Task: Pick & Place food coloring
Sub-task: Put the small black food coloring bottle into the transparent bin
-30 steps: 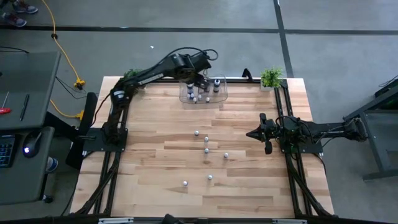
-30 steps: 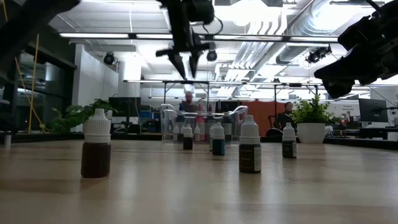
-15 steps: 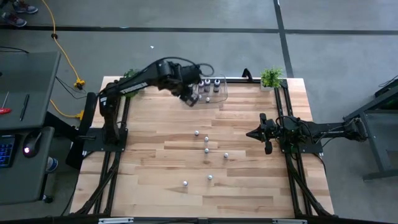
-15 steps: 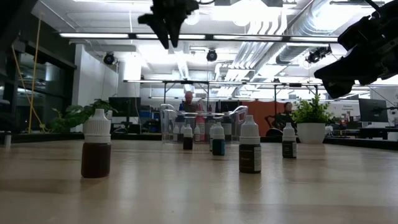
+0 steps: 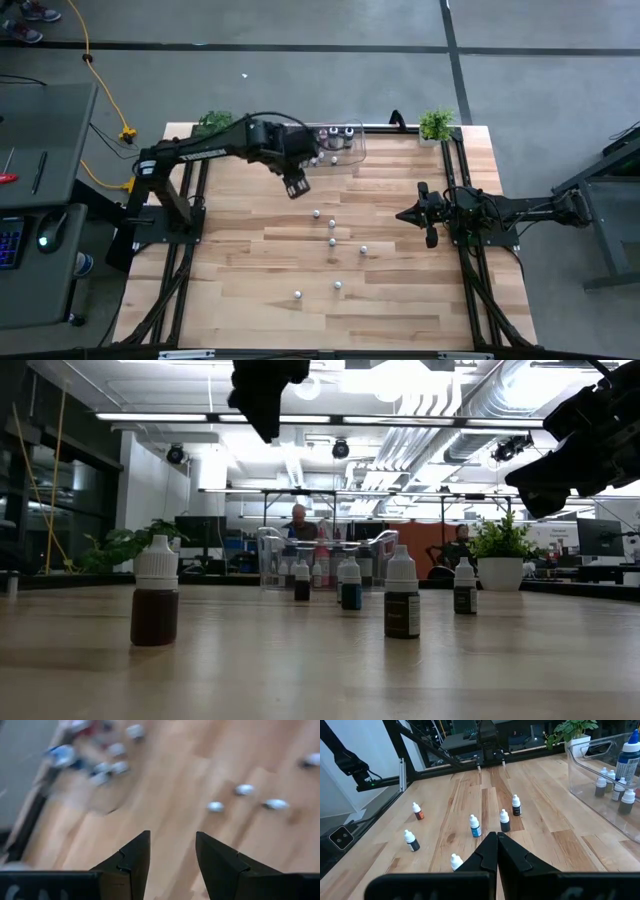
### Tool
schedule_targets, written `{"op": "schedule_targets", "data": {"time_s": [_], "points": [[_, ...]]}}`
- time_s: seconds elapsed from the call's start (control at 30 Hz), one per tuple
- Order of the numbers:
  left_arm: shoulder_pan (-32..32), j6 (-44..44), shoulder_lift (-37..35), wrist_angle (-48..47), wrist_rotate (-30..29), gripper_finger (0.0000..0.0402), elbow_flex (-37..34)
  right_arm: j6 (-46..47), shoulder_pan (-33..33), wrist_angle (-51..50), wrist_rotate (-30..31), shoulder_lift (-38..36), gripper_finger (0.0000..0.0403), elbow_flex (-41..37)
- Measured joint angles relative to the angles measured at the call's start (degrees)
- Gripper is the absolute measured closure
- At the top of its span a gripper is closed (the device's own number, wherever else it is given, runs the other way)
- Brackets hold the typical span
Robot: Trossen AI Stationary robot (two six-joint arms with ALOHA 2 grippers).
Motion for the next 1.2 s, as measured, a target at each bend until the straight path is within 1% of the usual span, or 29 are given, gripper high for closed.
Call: {"op": "schedule_targets", "data": {"time_s": [0.1, 0.2, 0.27, 0.4, 0.47, 0.73, 0.97, 1.1, 1.2], "points": [[-0.31, 7.07, -2.37, 8.83, 7.4, 0.025, -7.64, 0.01, 0.0, -0.01, 0.02, 0.0, 0.0402, -0.02], [-0.29, 14.03, -2.7, 15.23, 14.23, 0.025, -13.39, 0.0, -0.01, 0.0, 0.01, 0.0, 0.0402, -0.01], [-0.24, 17.16, -2.7, 17.21, 16.38, 0.025, -15.97, -0.01, 0.0, -0.03, 0.0, 0.0, 0.0402, -0.02], [-0.27, 21.73, -1.57, 22.13, 17.0, 0.025, -19.97, -0.01, 0.0, 0.02, 0.02, 0.02, 0.0402, 0.0], [-0.27, 22.95, -0.46, 23.94, 17.28, 0.025, -20.88, 0.0, -0.02, -0.01, 0.0, 0.0, 0.0402, -0.01], [-0.27, 28.4, 4.49, 26.77, 19.71, 0.025, -21.08, -0.01, 0.0, 0.0, 0.01, 0.02, 0.0402, -0.01], [-0.27, 33.48, 7.46, 26.59, 17.25, 0.025, -21.1, -0.01, -0.01, 0.01, 0.01, 0.02, 0.0402, -0.01], [-0.27, 34.25, 8.68, 26.93, 18.6, 0.0249, -21.1, 0.0, 0.0, 0.01, 0.01, 0.01, 0.0402, 0.0], [-0.3, 34.5, 8.84, 27.58, 19.53, 0.0236, -21.12, -0.01, -0.02, 0.01, 0.02, 0.0, 0.0402, 0.0]]}}
